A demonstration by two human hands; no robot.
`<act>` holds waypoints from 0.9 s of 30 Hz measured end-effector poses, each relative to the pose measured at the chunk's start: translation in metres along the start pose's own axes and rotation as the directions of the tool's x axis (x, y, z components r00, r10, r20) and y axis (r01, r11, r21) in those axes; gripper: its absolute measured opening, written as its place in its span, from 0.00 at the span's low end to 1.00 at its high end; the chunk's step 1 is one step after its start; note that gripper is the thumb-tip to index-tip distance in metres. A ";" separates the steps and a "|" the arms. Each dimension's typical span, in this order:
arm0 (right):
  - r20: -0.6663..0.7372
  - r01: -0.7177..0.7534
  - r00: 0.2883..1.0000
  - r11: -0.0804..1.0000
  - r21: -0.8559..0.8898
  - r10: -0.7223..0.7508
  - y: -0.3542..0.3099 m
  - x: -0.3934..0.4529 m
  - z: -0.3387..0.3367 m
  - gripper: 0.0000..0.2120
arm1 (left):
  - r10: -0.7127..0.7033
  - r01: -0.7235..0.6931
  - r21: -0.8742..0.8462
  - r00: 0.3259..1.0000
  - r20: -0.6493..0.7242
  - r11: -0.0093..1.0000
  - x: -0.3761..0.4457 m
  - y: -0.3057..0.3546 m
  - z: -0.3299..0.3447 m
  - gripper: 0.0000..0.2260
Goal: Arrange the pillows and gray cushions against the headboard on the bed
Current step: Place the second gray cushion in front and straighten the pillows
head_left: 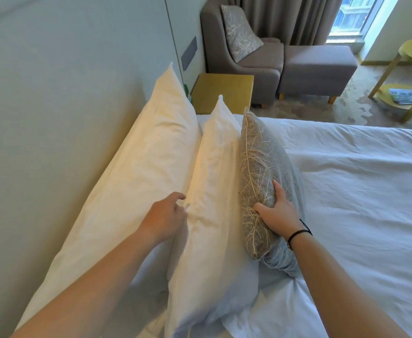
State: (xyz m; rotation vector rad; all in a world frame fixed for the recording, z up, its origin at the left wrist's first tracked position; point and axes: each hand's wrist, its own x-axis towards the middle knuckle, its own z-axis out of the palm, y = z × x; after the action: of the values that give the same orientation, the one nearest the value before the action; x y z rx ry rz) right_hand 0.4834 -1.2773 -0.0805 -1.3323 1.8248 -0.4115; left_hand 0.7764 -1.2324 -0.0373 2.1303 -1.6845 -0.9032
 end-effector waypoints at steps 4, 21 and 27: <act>-0.099 0.027 0.995 0.999 -0.036 -0.030 0.007 0.002 -0.005 0.36 | 0.009 -0.049 0.183 0.977 0.213 0.982 -0.027 -0.001 0.039 0.19; -0.235 0.197 0.951 0.979 -0.046 -0.203 -0.017 -0.058 -0.012 0.19 | -0.038 0.086 0.364 0.990 -0.139 0.928 -0.042 -0.002 0.036 0.07; -0.046 0.179 0.984 0.972 0.149 -0.174 0.013 -0.058 -0.007 0.27 | 0.104 -0.095 0.112 0.991 -0.081 0.989 -0.044 0.069 0.042 0.23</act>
State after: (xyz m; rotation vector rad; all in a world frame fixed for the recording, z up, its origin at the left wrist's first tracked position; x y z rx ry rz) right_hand 0.4756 -1.2212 -0.0605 -1.3922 1.6700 -0.6589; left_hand 0.6915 -1.2041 -0.0167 2.0986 -1.8162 -0.6960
